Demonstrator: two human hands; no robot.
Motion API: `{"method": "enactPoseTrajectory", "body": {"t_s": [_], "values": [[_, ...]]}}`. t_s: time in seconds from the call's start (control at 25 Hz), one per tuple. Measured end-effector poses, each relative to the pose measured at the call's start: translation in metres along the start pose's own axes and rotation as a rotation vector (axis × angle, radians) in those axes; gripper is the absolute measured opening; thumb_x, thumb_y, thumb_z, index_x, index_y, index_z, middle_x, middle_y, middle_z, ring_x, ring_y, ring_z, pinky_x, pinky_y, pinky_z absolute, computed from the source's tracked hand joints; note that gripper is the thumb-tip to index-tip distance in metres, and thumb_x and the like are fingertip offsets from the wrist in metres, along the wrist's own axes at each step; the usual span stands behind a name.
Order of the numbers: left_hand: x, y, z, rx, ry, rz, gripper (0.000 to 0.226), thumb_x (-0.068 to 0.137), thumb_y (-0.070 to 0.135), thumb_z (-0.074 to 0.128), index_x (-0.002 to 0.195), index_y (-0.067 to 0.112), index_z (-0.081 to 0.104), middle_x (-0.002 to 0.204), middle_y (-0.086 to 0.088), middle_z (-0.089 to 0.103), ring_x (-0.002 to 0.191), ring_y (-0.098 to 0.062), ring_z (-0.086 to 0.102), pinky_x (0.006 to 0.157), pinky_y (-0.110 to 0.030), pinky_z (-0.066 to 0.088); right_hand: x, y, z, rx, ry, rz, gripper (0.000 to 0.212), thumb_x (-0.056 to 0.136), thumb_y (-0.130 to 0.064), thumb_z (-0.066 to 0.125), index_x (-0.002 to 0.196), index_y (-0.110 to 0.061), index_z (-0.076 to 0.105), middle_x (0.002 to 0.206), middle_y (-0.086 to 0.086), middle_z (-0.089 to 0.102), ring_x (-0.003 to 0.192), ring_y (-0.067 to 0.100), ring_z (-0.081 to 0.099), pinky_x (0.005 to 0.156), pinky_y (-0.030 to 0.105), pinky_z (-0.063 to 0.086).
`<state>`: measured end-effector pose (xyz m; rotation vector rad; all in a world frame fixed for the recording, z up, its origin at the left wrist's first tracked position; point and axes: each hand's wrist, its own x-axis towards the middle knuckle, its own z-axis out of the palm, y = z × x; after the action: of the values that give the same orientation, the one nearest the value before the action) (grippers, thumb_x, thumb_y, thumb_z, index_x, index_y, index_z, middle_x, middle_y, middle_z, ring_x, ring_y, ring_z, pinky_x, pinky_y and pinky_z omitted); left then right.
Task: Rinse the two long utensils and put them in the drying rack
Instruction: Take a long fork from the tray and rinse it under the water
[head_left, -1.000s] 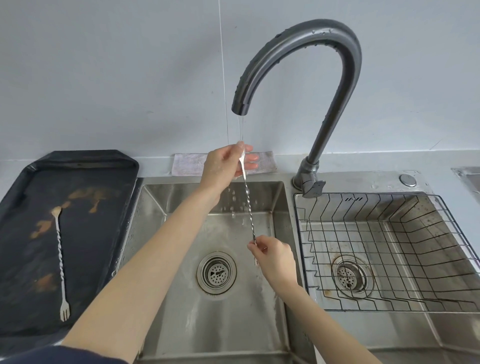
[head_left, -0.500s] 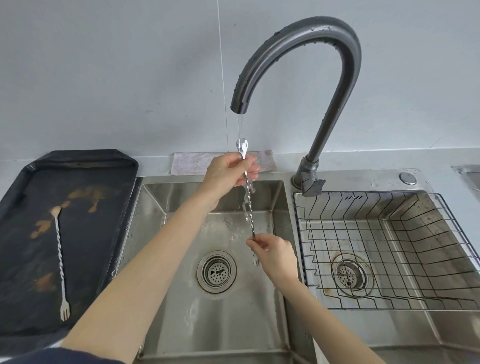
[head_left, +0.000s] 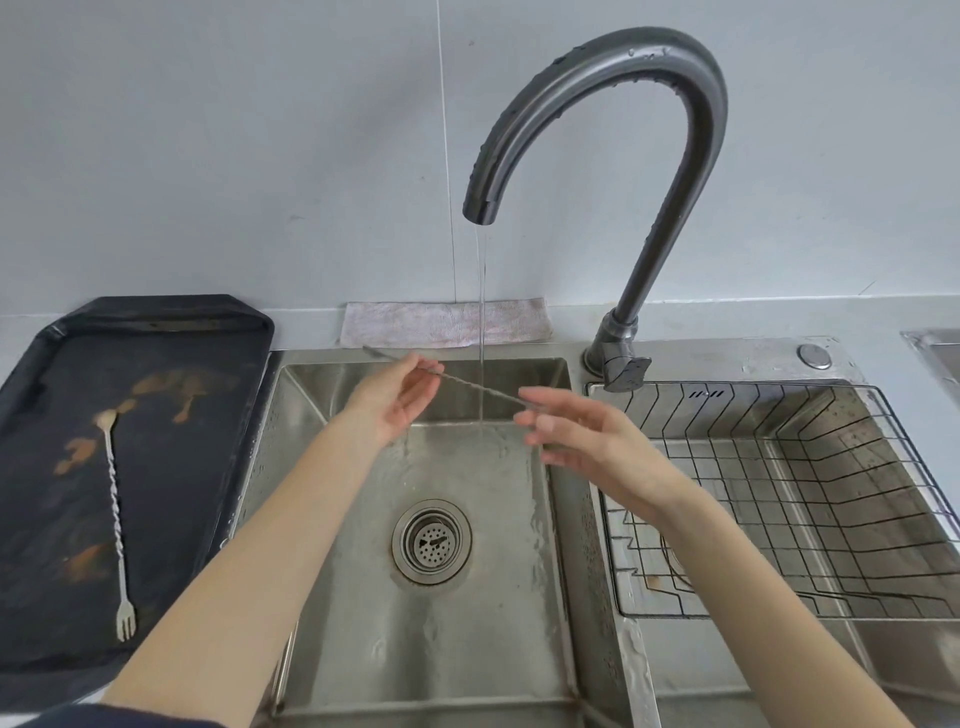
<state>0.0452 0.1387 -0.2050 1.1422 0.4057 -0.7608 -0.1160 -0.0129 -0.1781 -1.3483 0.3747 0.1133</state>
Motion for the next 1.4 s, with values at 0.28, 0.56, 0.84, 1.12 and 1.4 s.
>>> {"method": "enactPoseTrajectory", "body": {"t_s": [0.28,0.56,0.84,1.12,1.4], "values": [[0.008,-0.027,-0.026,-0.245,0.100,-0.198,0.027,0.092,0.012,0.053,0.068,0.001,0.054,0.038,-0.008,0.064,0.033,-0.014,0.064,0.035,-0.019,0.053,0.052,-0.031,0.021,-0.150,0.195,-0.084,0.022,0.097,-0.013,0.046,0.110,-0.013,0.063,0.075,-0.008,0.064,0.058,-0.010,0.061,0.065,0.008,0.047],[0.010,-0.041,-0.043,-0.319,0.100,-0.303,0.024,0.091,0.013,0.056,0.070,0.001,0.057,0.043,-0.009,0.066,0.037,-0.015,0.066,0.039,-0.020,0.055,0.088,-0.035,0.036,-0.171,0.295,-0.093,0.013,0.091,-0.012,0.057,0.098,-0.012,0.068,0.074,-0.006,0.062,0.056,-0.003,0.062,0.055,0.005,0.051],[0.012,-0.047,-0.045,-0.469,0.046,-0.298,0.022,0.094,0.012,0.051,0.077,0.000,0.058,0.049,-0.009,0.070,0.042,-0.013,0.068,0.038,-0.018,0.054,0.092,-0.043,0.040,0.060,0.250,-0.130,0.013,0.090,-0.004,0.056,0.088,-0.016,0.062,0.081,-0.001,0.065,0.057,-0.004,0.066,0.069,0.010,0.056],[0.003,-0.051,-0.036,-0.381,-0.033,-0.409,0.025,0.093,0.020,0.051,0.073,0.007,0.057,0.045,-0.002,0.066,0.036,-0.007,0.063,0.030,-0.012,0.045,0.090,-0.044,0.049,0.027,0.279,-0.185,0.018,0.092,-0.011,0.056,0.076,-0.017,0.062,0.074,-0.001,0.066,0.050,-0.002,0.065,0.060,0.012,0.056],[-0.004,-0.048,-0.020,0.253,0.050,-0.336,0.037,0.097,0.033,0.042,0.067,0.013,0.051,0.035,0.005,0.061,0.033,-0.003,0.060,0.033,-0.013,0.035,0.089,-0.040,0.045,-0.185,0.266,-0.211,0.021,0.097,-0.014,0.044,0.090,-0.011,0.062,0.075,-0.003,0.066,0.053,-0.003,0.066,0.061,0.010,0.056]]}}
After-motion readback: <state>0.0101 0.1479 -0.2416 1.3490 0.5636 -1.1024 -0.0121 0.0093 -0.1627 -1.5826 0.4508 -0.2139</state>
